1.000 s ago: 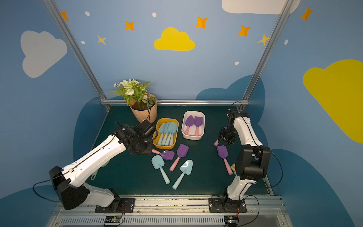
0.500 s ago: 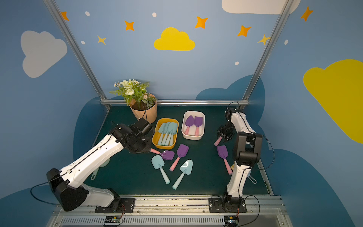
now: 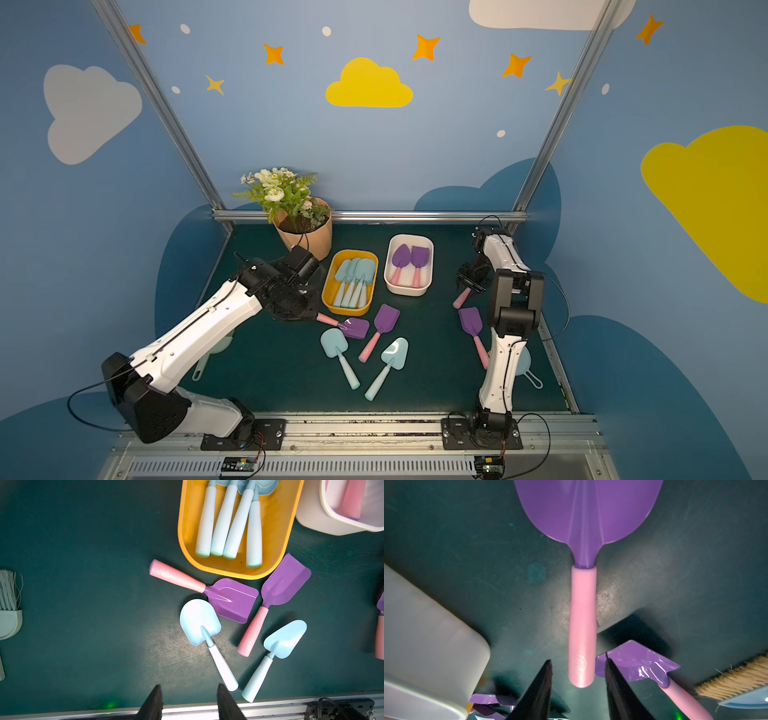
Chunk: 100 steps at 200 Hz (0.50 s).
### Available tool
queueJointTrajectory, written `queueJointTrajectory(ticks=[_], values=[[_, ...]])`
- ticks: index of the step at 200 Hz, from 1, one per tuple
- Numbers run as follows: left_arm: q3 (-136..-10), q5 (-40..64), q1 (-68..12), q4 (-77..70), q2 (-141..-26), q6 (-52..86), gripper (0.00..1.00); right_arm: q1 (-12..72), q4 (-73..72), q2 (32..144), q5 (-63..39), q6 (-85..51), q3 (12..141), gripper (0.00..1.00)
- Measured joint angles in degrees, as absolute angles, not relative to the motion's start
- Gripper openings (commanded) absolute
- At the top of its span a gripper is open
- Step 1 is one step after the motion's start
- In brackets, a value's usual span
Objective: Sort the small shovels by color and place them into the storage box
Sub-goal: Pick up the shovel from the center of the board.
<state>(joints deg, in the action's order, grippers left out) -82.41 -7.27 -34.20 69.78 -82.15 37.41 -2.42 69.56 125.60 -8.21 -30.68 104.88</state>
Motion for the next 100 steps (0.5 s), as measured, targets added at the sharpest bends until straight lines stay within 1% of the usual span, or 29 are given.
queueJointTrajectory(ticks=[51, 100], values=[[-82.5, -7.2, -33.89, 69.8, -82.17, 36.86, 0.33, -2.42, 69.58, 128.11, -8.23, -30.68, 105.3, 0.43], [-82.5, -7.2, -33.47, 69.82, -82.17, 36.27, 0.33, -2.42, 69.63, 129.25, -8.23, -30.68, 106.69, 0.4]])
